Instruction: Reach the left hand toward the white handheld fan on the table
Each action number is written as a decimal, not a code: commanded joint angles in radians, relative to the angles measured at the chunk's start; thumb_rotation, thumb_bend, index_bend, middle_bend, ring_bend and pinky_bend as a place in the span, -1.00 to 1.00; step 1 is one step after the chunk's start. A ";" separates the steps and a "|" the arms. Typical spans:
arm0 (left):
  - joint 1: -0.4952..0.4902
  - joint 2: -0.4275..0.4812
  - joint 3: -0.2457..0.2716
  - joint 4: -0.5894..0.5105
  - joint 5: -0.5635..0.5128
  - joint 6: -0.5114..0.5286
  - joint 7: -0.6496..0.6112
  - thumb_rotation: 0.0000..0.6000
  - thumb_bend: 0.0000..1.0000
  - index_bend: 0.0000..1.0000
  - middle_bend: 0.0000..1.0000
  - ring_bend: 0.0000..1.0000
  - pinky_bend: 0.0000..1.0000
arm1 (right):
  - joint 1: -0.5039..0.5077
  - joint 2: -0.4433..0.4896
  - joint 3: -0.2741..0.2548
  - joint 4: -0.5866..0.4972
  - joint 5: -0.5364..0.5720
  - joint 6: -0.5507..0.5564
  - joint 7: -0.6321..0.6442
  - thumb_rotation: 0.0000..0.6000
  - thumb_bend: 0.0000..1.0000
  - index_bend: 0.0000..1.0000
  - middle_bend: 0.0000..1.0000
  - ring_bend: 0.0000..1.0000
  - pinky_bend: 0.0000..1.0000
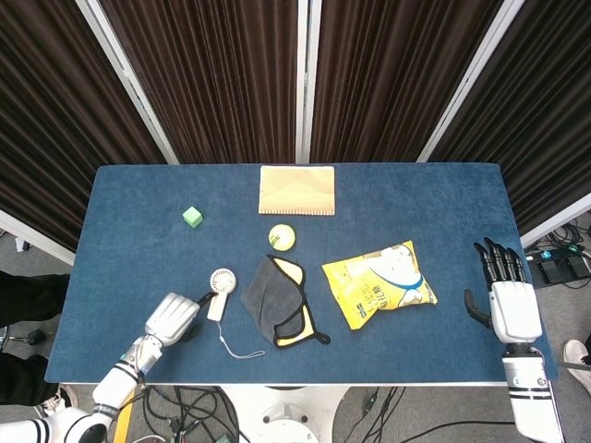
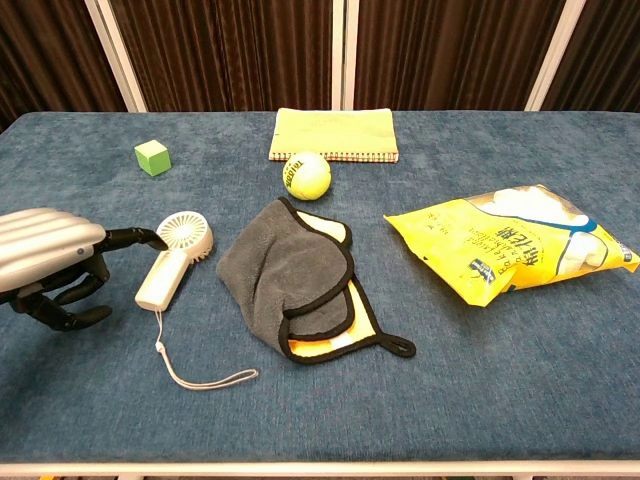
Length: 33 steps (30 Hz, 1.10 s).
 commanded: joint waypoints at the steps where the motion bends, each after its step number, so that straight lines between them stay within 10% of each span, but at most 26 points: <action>1: -0.001 -0.001 0.002 -0.003 -0.004 0.000 0.007 1.00 -0.24 -0.72 0.65 0.64 0.47 | 0.001 0.001 0.001 -0.001 0.001 -0.001 0.000 1.00 -0.29 -1.00 -1.00 -1.00 -1.00; 33: -0.016 -0.009 0.012 -0.008 -0.038 -0.007 0.037 1.00 -0.24 -0.71 0.65 0.64 0.47 | 0.002 0.000 -0.002 0.005 0.017 -0.014 0.000 1.00 -0.29 -1.00 -1.00 -1.00 -1.00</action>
